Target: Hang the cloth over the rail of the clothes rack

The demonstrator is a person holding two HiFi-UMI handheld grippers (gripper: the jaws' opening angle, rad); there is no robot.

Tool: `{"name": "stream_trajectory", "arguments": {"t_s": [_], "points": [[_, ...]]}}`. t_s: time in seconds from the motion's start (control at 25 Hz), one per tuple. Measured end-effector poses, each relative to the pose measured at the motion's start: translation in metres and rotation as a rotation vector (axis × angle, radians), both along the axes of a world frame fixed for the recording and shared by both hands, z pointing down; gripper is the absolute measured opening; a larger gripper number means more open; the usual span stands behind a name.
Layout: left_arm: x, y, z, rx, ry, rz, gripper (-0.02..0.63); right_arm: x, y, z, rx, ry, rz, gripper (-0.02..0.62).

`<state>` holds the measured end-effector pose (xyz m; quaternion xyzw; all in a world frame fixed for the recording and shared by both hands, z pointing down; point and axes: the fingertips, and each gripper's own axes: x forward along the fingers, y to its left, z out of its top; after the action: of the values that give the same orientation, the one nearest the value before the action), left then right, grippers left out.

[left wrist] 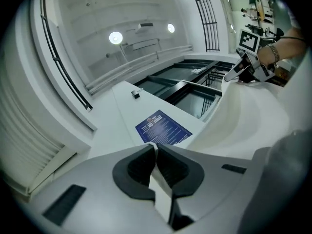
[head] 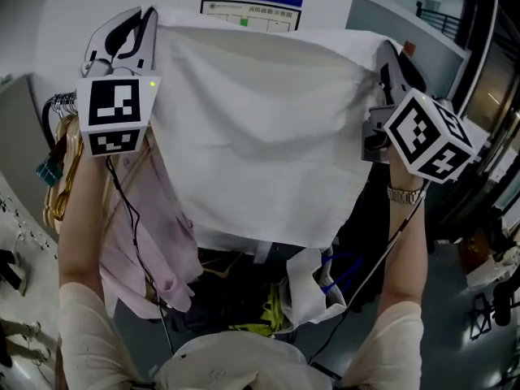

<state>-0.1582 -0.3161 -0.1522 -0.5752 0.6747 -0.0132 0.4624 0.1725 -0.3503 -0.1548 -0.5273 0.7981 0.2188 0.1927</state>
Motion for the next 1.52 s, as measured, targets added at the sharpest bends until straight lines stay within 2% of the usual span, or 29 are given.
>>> {"name": "stream_trajectory", "arguments": {"t_s": [0.24,0.44,0.6,0.68,0.8,1.0,1.12,1.24,1.32,1.36,1.44,1.52], "points": [[-0.006,-0.038,-0.017,-0.023,-0.011,-0.038,0.018,-0.008,-0.033,-0.023,-0.025,0.023,-0.007,0.029],[-0.01,-0.073,0.002,-0.13,-0.05,-0.105,0.018,-0.018,-0.058,-0.01,-0.077,0.098,-0.086,0.029],[-0.01,-0.091,0.019,-0.18,-0.129,-0.189,0.018,-0.027,-0.067,0.001,-0.124,0.186,-0.142,0.032],[-0.005,-0.092,0.022,-0.185,-0.167,-0.21,0.023,-0.033,-0.071,0.006,-0.154,0.227,-0.162,0.069],[0.004,-0.095,0.029,-0.21,-0.223,-0.241,0.081,-0.039,-0.074,0.013,-0.192,0.272,-0.196,0.113],[0.005,-0.1,0.041,-0.235,-0.321,-0.336,0.132,-0.035,-0.078,0.011,-0.201,0.27,-0.163,0.117],[0.002,-0.101,0.049,-0.273,-0.329,-0.32,0.146,-0.035,-0.082,0.014,-0.221,0.279,-0.13,0.117],[-0.003,-0.107,0.058,-0.375,-0.318,-0.252,0.146,-0.036,-0.091,0.02,-0.265,0.311,-0.069,0.117],[-0.005,-0.108,0.062,-0.414,-0.316,-0.215,0.146,-0.034,-0.096,0.022,-0.287,0.331,-0.012,0.115],[-0.006,-0.108,0.064,-0.421,-0.318,-0.204,0.146,-0.033,-0.098,0.023,-0.293,0.341,0.018,0.114],[-0.007,-0.105,0.067,-0.419,-0.322,-0.183,0.146,-0.031,-0.1,0.025,-0.302,0.358,0.076,0.057],[-0.008,-0.101,0.066,-0.405,-0.312,-0.147,0.146,-0.03,-0.103,0.026,-0.312,0.371,0.119,0.034]]}}
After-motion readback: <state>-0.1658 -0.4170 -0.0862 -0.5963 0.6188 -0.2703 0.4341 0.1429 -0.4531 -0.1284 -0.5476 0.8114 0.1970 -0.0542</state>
